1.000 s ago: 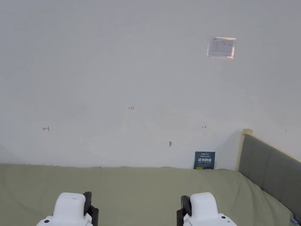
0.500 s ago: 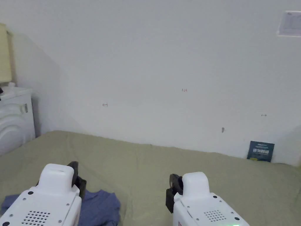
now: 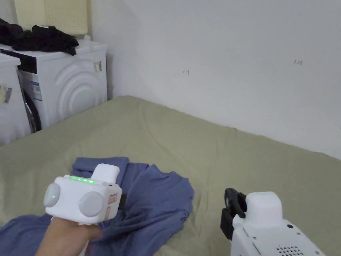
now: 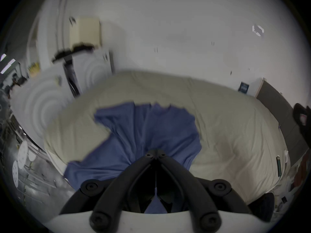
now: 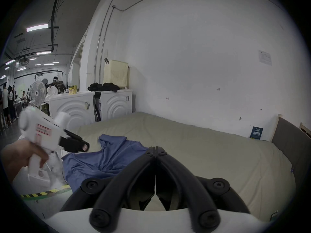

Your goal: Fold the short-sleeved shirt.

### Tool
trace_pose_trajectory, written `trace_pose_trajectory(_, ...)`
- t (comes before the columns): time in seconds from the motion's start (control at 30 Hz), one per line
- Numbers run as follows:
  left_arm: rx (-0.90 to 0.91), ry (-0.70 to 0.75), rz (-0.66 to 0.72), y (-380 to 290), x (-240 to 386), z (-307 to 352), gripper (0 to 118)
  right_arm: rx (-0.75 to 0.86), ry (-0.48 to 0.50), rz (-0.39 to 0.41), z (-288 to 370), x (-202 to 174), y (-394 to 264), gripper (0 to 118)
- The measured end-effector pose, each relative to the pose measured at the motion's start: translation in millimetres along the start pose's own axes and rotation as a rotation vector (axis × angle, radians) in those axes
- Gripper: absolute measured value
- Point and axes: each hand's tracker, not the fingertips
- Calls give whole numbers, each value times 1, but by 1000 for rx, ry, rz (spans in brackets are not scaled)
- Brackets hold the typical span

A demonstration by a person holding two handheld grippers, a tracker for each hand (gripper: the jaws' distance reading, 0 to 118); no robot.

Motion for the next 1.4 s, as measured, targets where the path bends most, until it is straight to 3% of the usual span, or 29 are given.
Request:
trace_pose_trajectory(0.17, -153, 24, -67, 2, -6, -86, 0, -57, 6, 2, -35, 11, -18, 1)
trace_pose_trajectory(0.33, -177, 2, -65, 7, -7, -140, 0, -109, 7, -12, -66, 21, -37, 1)
trace_pose_trajectory(0.37, -178, 0, -68, 9, -7, -150, 7, -118, 7, -14, -70, 23, -41, 1)
trace_pose_trajectory(0.4, -173, 26, -73, 12, -8, -159, 31, -126, 9, -14, -75, 25, -45, 1)
trace_pose_trajectory(0.43, -170, 55, -76, 16, -9, -170, 88, -137, 11, -11, -79, 26, -49, 1)
trace_pose_trajectory(0.47, -166, 71, -77, 18, -11, -181, 117, -147, 8, -6, -82, 27, -53, 1)
trace_pose_trajectory(0.57, -128, 129, -65, 29, -17, -213, 118, -178, 12, 0, -91, 31, -63, 1)
trace_pose_trajectory(0.8, -163, 133, -12, 40, -24, -262, 113, -222, -9, 6, -105, 41, -77, 1)
trace_pose_trajectory(0.93, -146, 124, 49, 37, -27, -245, 94, -232, -25, 7, -101, 45, -79, 1)
trace_pose_trajectory(1.0, -92, 131, 24, 38, -21, -234, 47, -231, -32, 7, -98, 46, -79, 1)
trace_pose_trajectory(1.03, -79, 168, 1, 38, -18, -232, 4, -228, -37, 6, -95, 47, -79, 1)
trace_pose_trajectory(1.13, -108, 89, 12, 36, -23, -230, 3, -218, -47, -23, -85, 52, -76, 1)
trace_pose_trajectory(1.27, 54, -76, 136, 45, -18, -191, 3, -199, -70, -26, -63, 59, -70, 1)
trace_pose_trajectory(1.4, 191, -207, 45, 70, 27, -137, 4, -173, -109, -45, -30, 71, -60, 1)
